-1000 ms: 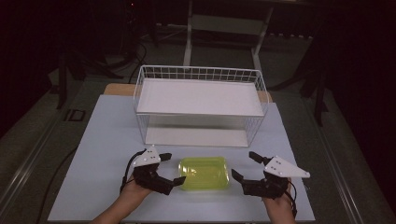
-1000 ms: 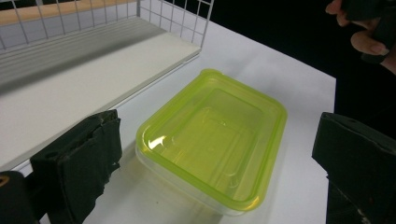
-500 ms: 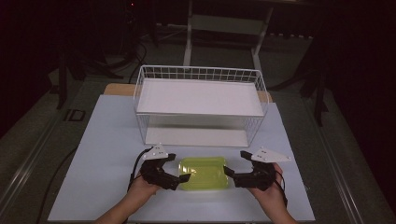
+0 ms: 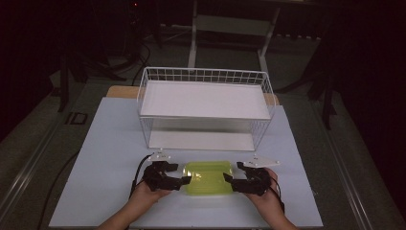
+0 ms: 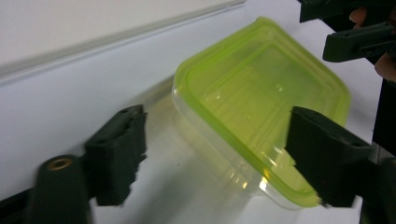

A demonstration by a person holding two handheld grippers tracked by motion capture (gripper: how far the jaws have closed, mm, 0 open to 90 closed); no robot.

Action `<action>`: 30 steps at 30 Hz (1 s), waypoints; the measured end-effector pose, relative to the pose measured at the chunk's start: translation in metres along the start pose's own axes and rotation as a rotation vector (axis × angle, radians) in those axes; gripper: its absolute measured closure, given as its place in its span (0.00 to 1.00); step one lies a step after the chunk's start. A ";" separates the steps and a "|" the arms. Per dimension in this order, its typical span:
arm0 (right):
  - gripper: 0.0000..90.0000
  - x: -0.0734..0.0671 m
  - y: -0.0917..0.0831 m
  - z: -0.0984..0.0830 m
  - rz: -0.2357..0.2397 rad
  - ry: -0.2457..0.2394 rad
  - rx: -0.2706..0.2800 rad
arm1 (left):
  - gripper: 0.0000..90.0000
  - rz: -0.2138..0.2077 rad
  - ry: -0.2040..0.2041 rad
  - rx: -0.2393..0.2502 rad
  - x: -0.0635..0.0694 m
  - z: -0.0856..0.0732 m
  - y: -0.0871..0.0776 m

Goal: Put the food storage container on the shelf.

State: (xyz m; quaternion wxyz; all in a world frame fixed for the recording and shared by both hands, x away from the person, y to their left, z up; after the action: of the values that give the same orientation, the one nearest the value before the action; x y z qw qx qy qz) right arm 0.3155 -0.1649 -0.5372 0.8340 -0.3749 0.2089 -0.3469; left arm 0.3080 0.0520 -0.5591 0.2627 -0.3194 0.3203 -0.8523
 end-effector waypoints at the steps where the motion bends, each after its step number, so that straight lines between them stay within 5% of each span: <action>1: 0.38 0.000 0.002 -0.002 -0.003 0.002 -0.007 | 0.29 0.007 -0.006 0.002 0.000 0.000 0.001; 5: 0.42 0.000 0.009 -0.008 -0.018 -0.009 -0.046 | 0.42 0.012 -0.044 -0.015 -0.003 -0.004 0.005; 10: 0.47 0.003 0.011 -0.012 -0.019 0.006 -0.070 | 0.60 -0.042 -0.049 -0.013 0.002 -0.003 0.005; 19: 0.58 -0.001 0.009 -0.013 0.032 0.044 -0.104 | 0.66 -0.040 -0.050 -0.026 0.007 -0.004 0.005; 23: 0.65 -0.003 0.007 -0.013 -0.005 0.017 -0.102 | 0.67 -0.039 -0.059 -0.030 0.007 -0.005 0.005; 30: 0.68 -0.004 0.003 -0.015 -0.001 0.066 -0.115 | 0.69 -0.036 -0.067 -0.021 0.012 -0.006 0.004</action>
State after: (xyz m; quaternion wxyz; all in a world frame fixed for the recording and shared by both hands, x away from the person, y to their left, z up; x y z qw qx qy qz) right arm 0.3054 -0.1677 -0.5486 0.8035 -0.4106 0.2556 -0.3470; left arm 0.2968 0.0435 -0.5609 0.2547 -0.3562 0.3145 -0.8422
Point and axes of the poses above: each handheld gripper's, and its own axes: y roughly forward along the jaws, z roughly out of its top, x roughly to its right, the point moved 8 cm from there along y, roughly forward along the jaws, and after that the axes turned 12 degrees about -x, right-handed, at the moved point
